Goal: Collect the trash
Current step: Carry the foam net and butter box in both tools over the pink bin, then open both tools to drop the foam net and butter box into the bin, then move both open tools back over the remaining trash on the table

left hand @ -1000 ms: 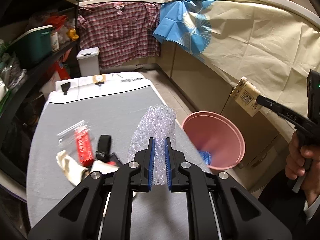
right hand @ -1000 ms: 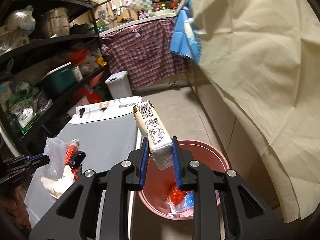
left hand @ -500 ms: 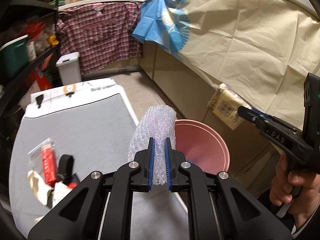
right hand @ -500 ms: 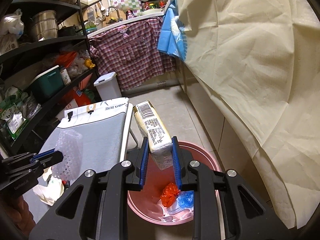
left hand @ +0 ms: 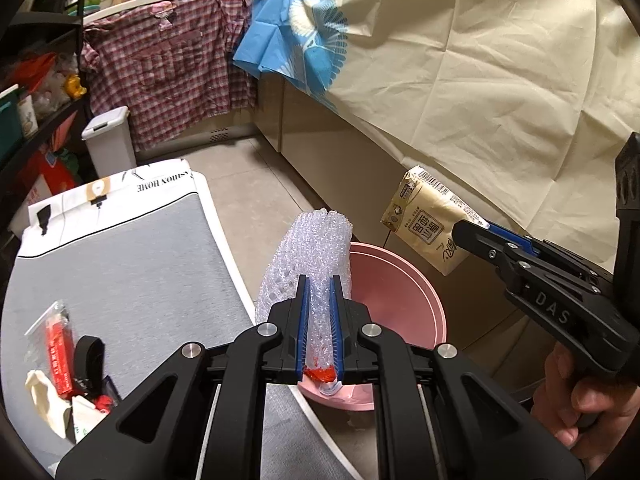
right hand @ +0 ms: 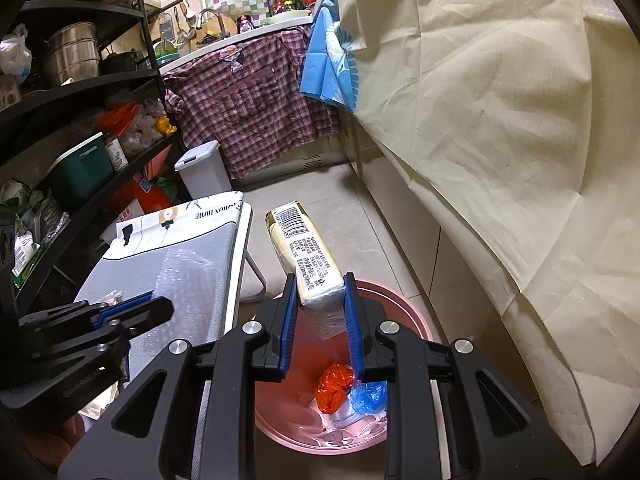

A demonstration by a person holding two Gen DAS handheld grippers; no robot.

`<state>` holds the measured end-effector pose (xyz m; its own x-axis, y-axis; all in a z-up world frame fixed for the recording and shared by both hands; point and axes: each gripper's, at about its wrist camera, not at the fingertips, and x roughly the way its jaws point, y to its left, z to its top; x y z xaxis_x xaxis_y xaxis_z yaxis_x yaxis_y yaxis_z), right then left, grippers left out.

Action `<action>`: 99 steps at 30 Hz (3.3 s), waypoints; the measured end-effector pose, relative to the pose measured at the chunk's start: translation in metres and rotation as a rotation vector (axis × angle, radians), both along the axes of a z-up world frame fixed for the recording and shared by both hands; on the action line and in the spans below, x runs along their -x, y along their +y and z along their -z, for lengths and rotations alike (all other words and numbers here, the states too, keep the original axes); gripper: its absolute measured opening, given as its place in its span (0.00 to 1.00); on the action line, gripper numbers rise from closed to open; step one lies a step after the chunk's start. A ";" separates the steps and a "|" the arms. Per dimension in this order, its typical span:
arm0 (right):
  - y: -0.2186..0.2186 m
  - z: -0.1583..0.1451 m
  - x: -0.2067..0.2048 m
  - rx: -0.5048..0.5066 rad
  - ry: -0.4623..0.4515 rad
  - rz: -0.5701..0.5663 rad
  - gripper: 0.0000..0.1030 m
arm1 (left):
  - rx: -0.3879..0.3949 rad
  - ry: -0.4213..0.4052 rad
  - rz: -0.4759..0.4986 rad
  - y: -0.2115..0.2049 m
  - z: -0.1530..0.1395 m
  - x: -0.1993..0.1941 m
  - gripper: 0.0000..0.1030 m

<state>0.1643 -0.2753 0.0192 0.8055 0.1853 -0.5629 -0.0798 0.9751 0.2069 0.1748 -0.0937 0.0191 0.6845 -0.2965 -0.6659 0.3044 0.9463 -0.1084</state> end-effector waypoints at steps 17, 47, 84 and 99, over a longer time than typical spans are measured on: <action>0.002 0.009 -0.012 0.019 0.035 0.016 0.22 | 0.003 0.039 0.025 -0.016 0.017 -0.026 0.10; 0.002 0.023 -0.027 0.032 0.080 0.033 0.44 | 0.014 0.063 0.008 0.001 0.018 -0.030 0.32; 0.172 -0.002 0.028 -0.074 -0.034 -0.402 0.22 | 0.050 0.056 -0.349 0.296 0.023 0.065 0.32; 0.283 0.059 -0.006 -0.146 0.119 -0.516 0.24 | 0.043 0.121 -0.373 0.303 0.058 0.060 0.32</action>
